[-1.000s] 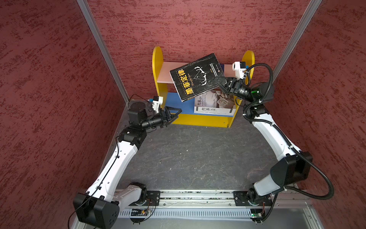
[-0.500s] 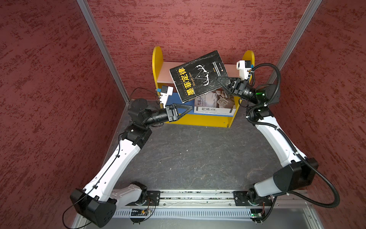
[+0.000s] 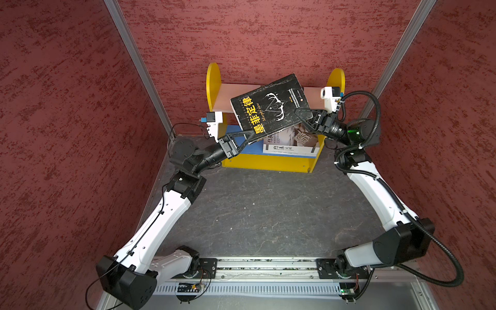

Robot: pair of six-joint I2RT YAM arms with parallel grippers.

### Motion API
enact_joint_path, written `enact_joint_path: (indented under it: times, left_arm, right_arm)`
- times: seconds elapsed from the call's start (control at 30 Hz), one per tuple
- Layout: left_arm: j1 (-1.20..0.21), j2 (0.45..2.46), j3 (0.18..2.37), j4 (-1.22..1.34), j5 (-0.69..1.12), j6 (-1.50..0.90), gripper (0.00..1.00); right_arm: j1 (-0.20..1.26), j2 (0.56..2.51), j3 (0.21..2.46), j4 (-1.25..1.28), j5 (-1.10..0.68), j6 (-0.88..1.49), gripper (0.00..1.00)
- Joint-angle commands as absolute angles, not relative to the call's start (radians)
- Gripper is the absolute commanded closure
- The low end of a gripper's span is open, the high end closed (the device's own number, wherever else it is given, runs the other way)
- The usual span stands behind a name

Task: Stacking books/files
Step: Pick up the book at the center of the table.

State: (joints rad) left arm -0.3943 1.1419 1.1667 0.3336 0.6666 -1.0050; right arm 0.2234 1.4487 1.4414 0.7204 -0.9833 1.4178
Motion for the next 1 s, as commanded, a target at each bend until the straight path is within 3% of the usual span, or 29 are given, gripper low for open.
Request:
enact_joint_path:
  times: [0.0,0.37,0.57,0.73,0.97]
  left_arm:
    - [-0.394,1.162,1.176,0.431,0.639,-1.049,0.35]
    - [-0.407,1.107,1.14,0.238,0.598,-0.993,0.83]
    - [-0.405,1.007,1.003,0.067,0.583,-0.972,0.9]
    - [-0.403,0.947,0.873,0.07,0.586,-1.018,0.94]
    - [-0.391,1.055,0.837,0.183,0.618,-1.063,0.98]
  right_arm:
    - [0.221,1.391,1.436,0.81,-0.937,1.439,0.87]
    - [0.221,1.319,1.258,0.673,-0.832,1.313,0.85]
    - [0.22,1.2,1.072,0.5,-0.734,1.182,0.59]
    - [0.222,1.122,0.996,0.283,-0.636,1.074,0.33]
    - [0.22,1.086,1.0,0.005,-0.399,0.926,0.21]
